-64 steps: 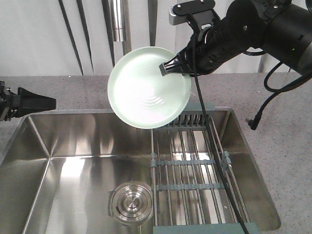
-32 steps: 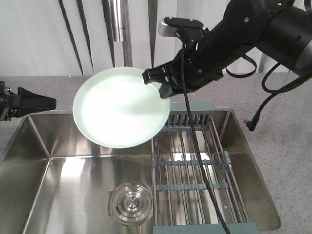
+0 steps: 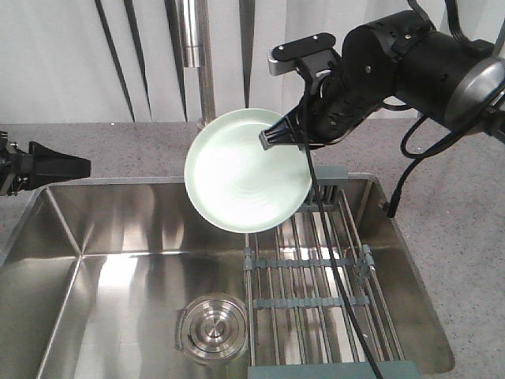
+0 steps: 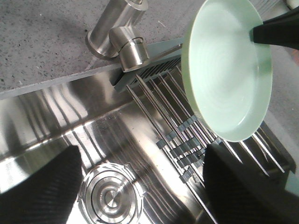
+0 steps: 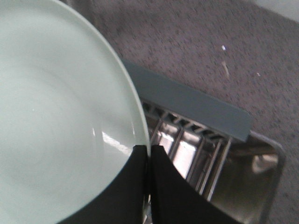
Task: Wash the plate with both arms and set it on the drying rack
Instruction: 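Raise the plate with the right gripper and swing it over the sink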
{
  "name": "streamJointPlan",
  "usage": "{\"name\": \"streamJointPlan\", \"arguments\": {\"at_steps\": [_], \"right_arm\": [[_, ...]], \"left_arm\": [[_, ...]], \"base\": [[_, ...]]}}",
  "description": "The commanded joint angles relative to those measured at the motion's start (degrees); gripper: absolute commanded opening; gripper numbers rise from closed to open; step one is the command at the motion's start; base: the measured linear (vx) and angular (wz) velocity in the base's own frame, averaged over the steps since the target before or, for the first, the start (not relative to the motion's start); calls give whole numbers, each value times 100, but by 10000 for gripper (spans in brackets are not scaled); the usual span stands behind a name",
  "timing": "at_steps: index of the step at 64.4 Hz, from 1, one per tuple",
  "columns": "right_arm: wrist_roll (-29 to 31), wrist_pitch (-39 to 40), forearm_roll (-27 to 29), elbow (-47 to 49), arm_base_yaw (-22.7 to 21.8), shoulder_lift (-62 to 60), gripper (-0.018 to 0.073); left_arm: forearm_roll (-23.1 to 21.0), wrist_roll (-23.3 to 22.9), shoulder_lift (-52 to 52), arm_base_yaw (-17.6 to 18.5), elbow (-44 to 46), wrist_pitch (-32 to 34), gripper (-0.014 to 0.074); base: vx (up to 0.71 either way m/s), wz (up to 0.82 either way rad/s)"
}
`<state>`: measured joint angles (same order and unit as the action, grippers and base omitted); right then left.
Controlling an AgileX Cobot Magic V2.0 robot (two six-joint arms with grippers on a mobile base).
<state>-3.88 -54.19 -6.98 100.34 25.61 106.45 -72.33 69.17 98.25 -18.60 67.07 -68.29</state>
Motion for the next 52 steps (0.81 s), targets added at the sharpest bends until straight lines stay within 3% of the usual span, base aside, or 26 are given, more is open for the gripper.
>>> {"name": "streamJointPlan", "arguments": {"at_steps": [1,7,15,23,28,40,52], "right_arm": [[-155,-580,-281,195,-38,-392,-8],[-155,-1258,102,195,-17,-438,-8],[144,-1786,1342,195,-17,-448,-8],[1012,-1463,2743,195,-17,-448,-8],[1381,-968,3239,195,-17,-448,-8],[1312,367,3114,195,-34,-448,-8],[775,1033,2354,195,-34,-448,-8]], "left_arm": [[-398,17,-281,18,134,-325,524],[-398,17,-281,18,134,-325,524],[-398,17,-281,18,134,-325,524],[-398,17,-281,18,134,-325,524],[-398,17,-281,18,134,-325,524],[-398,17,-281,18,134,-325,524],[-398,17,-281,18,134,-325,524]], "base": [[0,0],[0,0],[0,0],[0,0],[0,0],[0,0],[0,0]]}}
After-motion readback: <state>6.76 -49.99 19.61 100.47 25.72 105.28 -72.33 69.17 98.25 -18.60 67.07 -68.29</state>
